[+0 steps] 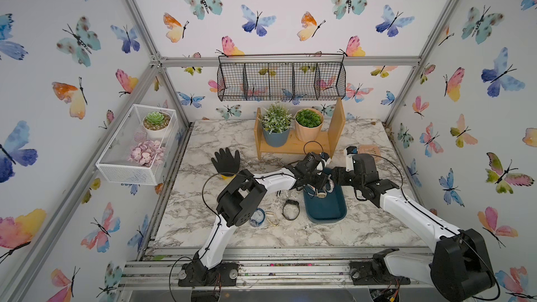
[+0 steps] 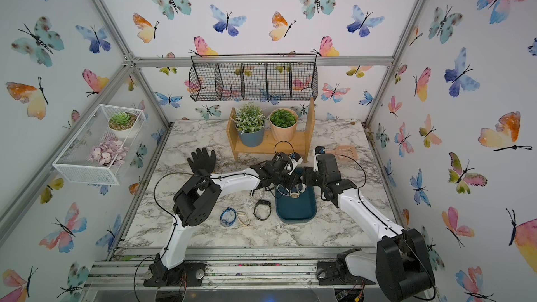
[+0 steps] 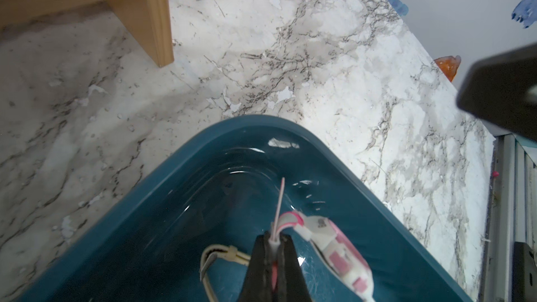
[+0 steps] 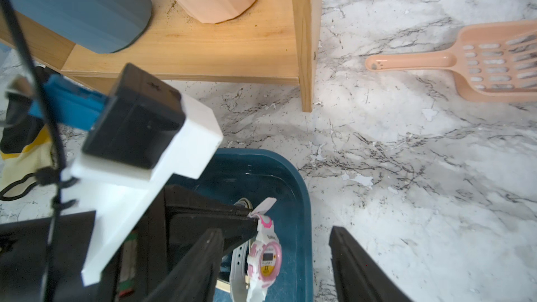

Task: Put the watch into the storage box
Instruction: Place the watch in the storage box.

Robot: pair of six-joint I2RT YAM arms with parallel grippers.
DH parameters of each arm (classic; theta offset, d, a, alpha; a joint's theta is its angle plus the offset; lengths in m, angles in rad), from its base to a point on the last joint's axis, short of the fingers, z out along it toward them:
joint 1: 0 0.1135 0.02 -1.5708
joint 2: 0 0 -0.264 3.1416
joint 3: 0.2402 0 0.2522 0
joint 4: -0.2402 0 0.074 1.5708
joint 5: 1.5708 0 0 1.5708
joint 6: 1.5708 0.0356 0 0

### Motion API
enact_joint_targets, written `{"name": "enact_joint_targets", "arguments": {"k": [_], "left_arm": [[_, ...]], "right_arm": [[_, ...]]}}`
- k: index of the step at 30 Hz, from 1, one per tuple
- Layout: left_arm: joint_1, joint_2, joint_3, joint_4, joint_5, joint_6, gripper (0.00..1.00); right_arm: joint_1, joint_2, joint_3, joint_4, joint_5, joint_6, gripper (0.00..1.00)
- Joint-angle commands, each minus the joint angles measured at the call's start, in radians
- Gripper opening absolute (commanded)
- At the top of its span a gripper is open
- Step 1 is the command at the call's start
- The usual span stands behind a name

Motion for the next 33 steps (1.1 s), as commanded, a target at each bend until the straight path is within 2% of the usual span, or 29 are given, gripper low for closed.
{"name": "enact_joint_targets", "arguments": {"k": [1,7,11,17,24,25,33], "left_arm": [[-0.006,0.024,0.020,-0.012,0.017,-0.002,0.07],[-0.006,0.026,0.026,-0.011,0.009,-0.003,0.16],[-0.007,0.026,0.032,-0.013,0.004,-0.003,0.26],[-0.005,-0.017,0.018,-0.009,-0.044,0.005,0.36],[0.056,-0.183,-0.168,0.149,-0.082,-0.033,0.36],[0.069,-0.243,-0.198,0.157,-0.096,-0.034,0.37],[0.196,-0.474,-0.368,0.120,-0.124,-0.022,0.37]], "right_arm": [[-0.004,-0.023,-0.017,0.010,-0.022,-0.002,0.65],[-0.004,-0.027,-0.017,0.019,-0.059,-0.019,0.65],[-0.004,-0.032,-0.013,0.020,-0.069,-0.031,0.65],[-0.004,-0.048,-0.014,0.030,-0.128,-0.064,0.65],[0.002,-0.055,-0.010,0.092,-0.330,-0.086,0.63],[0.006,-0.055,-0.005,0.100,-0.351,-0.093,0.63],[0.110,0.006,0.053,0.081,-0.359,-0.159,0.62]]}}
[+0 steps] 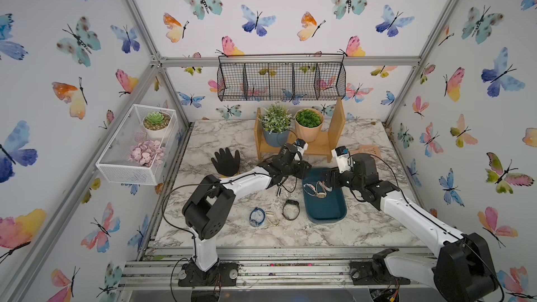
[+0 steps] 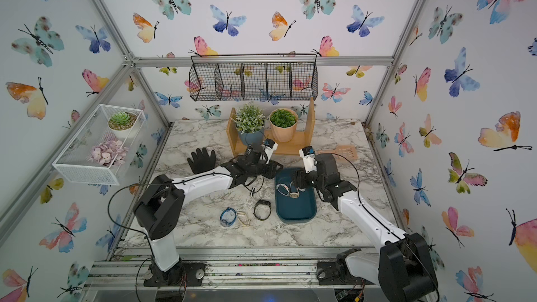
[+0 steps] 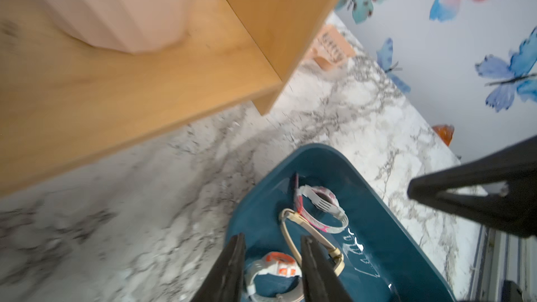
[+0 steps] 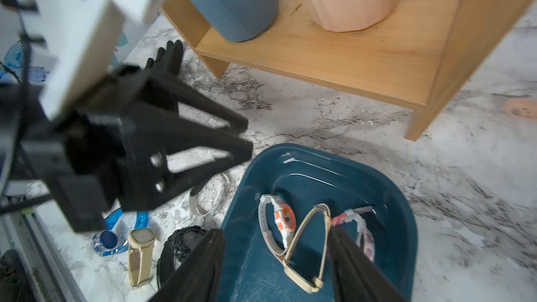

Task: Put the watch into the storage box
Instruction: Place the watch in the storage box, then pick up the watch at the center of the board.

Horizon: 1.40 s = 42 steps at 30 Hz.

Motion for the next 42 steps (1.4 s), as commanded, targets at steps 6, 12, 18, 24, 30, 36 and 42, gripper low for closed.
{"name": "enact_joint_targets", "arguments": {"k": [6,12,18,24,30,36,42], "left_arm": [[0.101,-0.181,-0.136,-0.053,-0.061,0.016,0.38],[0.180,-0.280,-0.245,-0.051,-0.059,0.002,0.38],[0.283,-0.380,-0.361,-0.068,-0.026,-0.004,0.38],[0.319,-0.416,-0.435,-0.060,-0.008,-0.013,0.38],[0.320,-0.425,-0.472,-0.040,-0.009,-0.028,0.38],[0.320,-0.440,-0.489,-0.036,-0.012,-0.030,0.38],[0.320,-0.437,-0.491,-0.042,-0.010,-0.023,0.38]], "right_arm": [[0.194,0.162,0.144,-0.007,0.042,-0.078,0.62],[0.276,0.326,0.255,-0.032,0.076,-0.117,0.62],[0.326,0.475,0.326,-0.069,0.113,-0.152,0.62],[0.348,0.576,0.388,-0.098,0.160,-0.169,0.60],[0.367,0.665,0.467,-0.161,0.212,-0.222,0.58],[0.367,0.722,0.516,-0.227,0.256,-0.258,0.56],[0.369,0.744,0.533,-0.237,0.244,-0.265,0.53]]}}
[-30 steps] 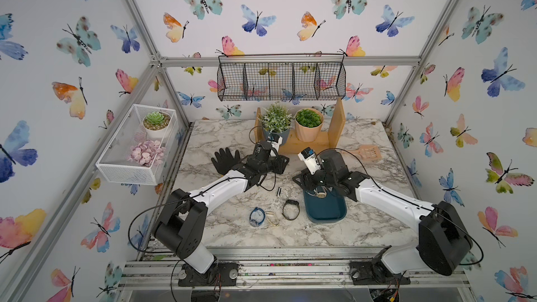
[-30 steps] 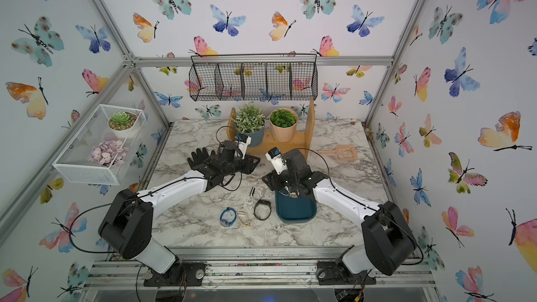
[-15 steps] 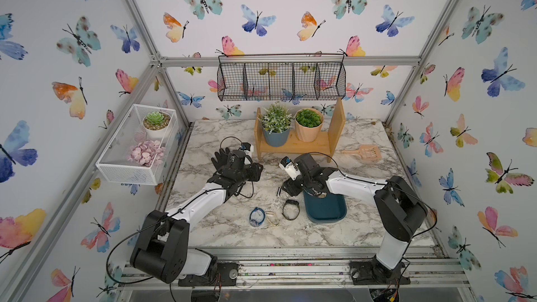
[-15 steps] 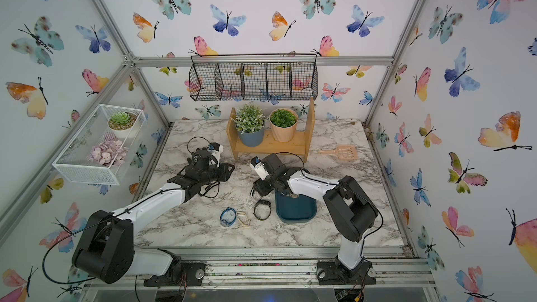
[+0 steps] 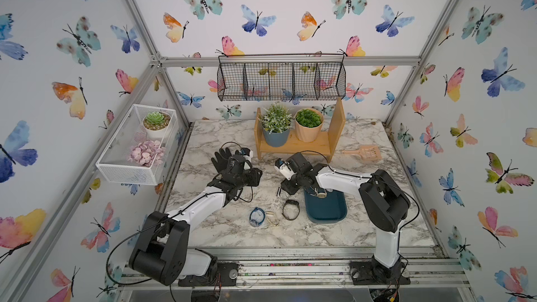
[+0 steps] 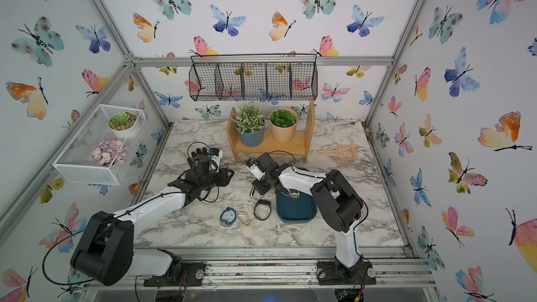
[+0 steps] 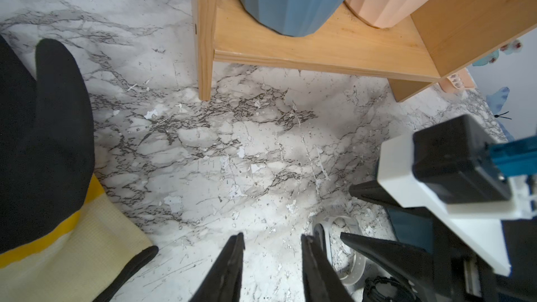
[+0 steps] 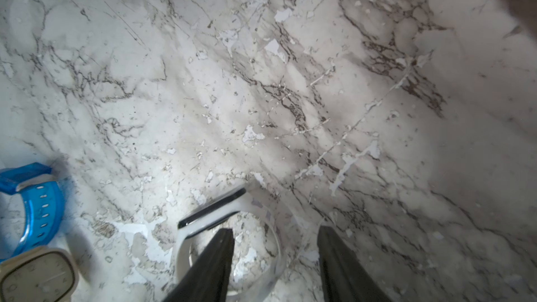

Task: Put the watch into the storage box
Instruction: Pick up the watch at the center of the board.

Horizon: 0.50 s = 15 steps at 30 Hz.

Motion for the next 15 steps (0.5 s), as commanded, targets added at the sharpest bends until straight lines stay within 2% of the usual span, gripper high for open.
{"name": "enact_joint_targets", "arguments": {"k": [1,10,15], "left_arm": [[0.003,-0.022,-0.001,0.006,0.018,0.001,0.38],[0.002,-0.025,0.002,-0.001,0.014,0.005,0.38],[0.002,-0.023,0.003,-0.001,0.014,0.005,0.38]], "right_arm": [[0.006,0.034,0.032,-0.057,0.029,-0.017,0.53],[0.006,0.069,0.049,-0.066,0.018,-0.038,0.49],[0.007,0.077,0.051,-0.060,0.000,-0.038,0.40]]}}
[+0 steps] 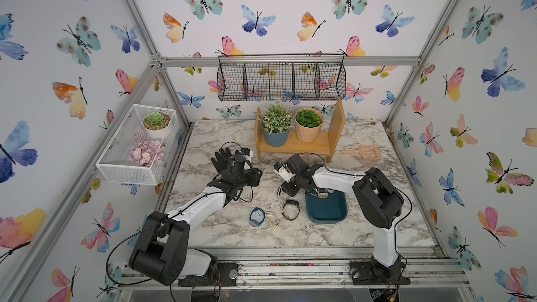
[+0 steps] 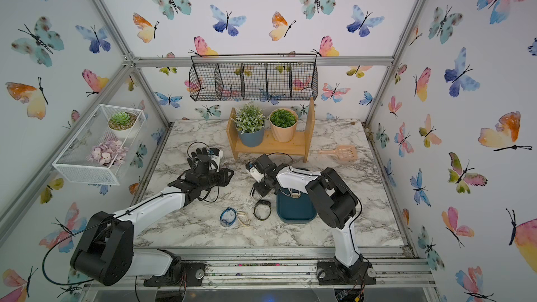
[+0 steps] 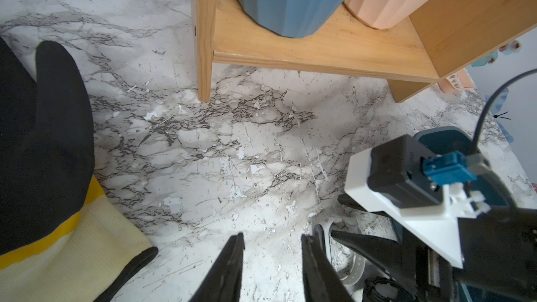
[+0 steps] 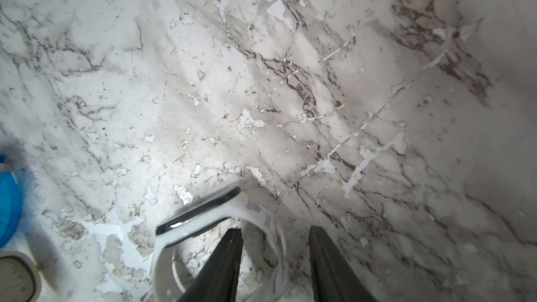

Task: Put the watch into the storage box
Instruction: Pick up the watch at the center of the board.

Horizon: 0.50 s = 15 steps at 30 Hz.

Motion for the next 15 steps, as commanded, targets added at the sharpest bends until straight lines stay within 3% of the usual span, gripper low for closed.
{"name": "enact_joint_targets", "arguments": {"k": [1,15], "left_arm": [[0.003,-0.021,0.003,-0.001,0.015,0.004,0.38],[0.003,-0.008,0.017,-0.018,0.030,0.015,0.38]], "right_arm": [[0.007,0.018,0.021,-0.019,-0.005,-0.009,0.39],[0.009,0.010,0.004,0.019,-0.037,0.014,0.06]]}}
